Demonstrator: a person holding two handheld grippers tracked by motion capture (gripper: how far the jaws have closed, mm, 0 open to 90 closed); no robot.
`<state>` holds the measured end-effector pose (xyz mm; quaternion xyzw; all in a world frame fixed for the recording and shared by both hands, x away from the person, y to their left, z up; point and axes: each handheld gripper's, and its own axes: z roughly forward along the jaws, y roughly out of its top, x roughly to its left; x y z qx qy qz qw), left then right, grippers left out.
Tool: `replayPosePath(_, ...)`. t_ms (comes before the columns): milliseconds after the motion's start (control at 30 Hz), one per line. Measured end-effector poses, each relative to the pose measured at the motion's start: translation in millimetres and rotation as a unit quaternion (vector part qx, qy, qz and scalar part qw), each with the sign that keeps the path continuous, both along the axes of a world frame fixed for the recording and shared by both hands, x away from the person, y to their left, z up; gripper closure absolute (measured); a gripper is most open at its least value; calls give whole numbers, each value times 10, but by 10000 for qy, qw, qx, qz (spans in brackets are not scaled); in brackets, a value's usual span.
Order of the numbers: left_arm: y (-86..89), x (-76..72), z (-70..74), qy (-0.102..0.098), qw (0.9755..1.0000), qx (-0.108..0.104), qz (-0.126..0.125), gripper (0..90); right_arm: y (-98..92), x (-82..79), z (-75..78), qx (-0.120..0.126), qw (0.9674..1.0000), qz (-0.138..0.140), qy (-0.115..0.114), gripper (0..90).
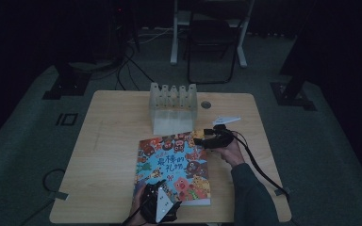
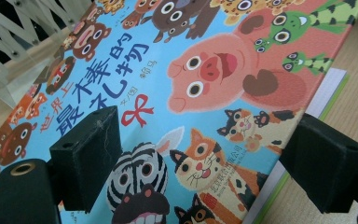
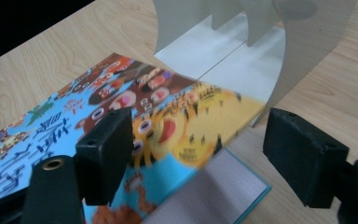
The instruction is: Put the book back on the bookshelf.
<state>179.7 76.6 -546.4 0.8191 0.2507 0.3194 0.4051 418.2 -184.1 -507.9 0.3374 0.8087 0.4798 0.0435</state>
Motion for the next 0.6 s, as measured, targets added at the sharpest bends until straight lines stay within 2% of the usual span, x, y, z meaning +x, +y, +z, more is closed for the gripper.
replayPosePath(67, 9, -9, 15, -29, 10000, -39, -24, 150, 3, -41, 21, 71, 10000, -27, 33, 239)
replayPosePath(333, 29, -26, 58, -119, 9999, -62, -4, 150, 75, -306, 177, 75, 10000, 23, 44, 247)
replayPosePath(433, 34, -33, 75, -138, 9999, -74, 10, 150, 84, -352, 199, 74, 9999, 54, 79, 272)
replayPosePath(600, 40, -47, 115, -180, 9997, -164, -22, 151, 168, -467, 237, 11, 9992, 264, 294, 310)
